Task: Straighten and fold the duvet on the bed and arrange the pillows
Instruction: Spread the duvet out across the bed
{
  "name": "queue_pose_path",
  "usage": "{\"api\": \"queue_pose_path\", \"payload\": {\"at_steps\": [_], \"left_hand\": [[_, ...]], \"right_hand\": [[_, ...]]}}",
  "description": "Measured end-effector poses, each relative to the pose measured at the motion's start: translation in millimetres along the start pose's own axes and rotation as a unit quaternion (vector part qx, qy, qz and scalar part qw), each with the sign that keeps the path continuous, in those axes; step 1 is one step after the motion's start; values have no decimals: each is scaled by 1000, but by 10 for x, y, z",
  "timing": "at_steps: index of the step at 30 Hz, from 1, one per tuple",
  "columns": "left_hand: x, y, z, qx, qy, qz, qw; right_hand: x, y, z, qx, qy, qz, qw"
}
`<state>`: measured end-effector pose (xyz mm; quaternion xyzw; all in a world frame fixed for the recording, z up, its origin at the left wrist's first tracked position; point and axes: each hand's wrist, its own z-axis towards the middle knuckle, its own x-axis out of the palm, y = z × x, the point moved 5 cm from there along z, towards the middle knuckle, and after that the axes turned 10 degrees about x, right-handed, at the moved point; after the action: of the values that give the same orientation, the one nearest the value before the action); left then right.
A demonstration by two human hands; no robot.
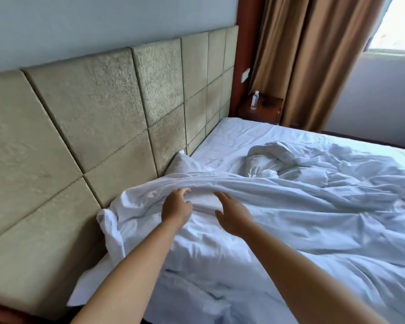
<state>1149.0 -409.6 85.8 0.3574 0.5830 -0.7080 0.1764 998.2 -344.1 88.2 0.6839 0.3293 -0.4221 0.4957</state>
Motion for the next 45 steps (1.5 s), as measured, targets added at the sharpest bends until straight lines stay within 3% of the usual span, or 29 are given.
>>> {"api": "queue_pose_path", "payload": {"at_steps": [5, 11, 23, 31, 39, 45], "left_hand": [[581, -754, -373, 85, 96, 40, 991], [1690, -1755, -1214, 162, 207, 81, 962], [3801, -3760, -3430, 307, 325, 109, 888], [5320, -4748, -4331, 365, 411, 111, 828], [6923, -5683, -4866, 358, 492, 133, 783], [7699, -6678, -5403, 366, 498, 127, 776]], "right_hand": [[-307, -826, -644, 59, -38, 0, 998], [-608, -2316, -1912, 165, -84, 22, 982], [-910, -4730, -4541, 348, -91, 82, 930], [-892, -6207, -5604, 437, -73, 115, 889], [-1257, -7889, -6284, 496, -29, 110, 861], [-1629, -8902, -6814, 506, -33, 126, 853]]}}
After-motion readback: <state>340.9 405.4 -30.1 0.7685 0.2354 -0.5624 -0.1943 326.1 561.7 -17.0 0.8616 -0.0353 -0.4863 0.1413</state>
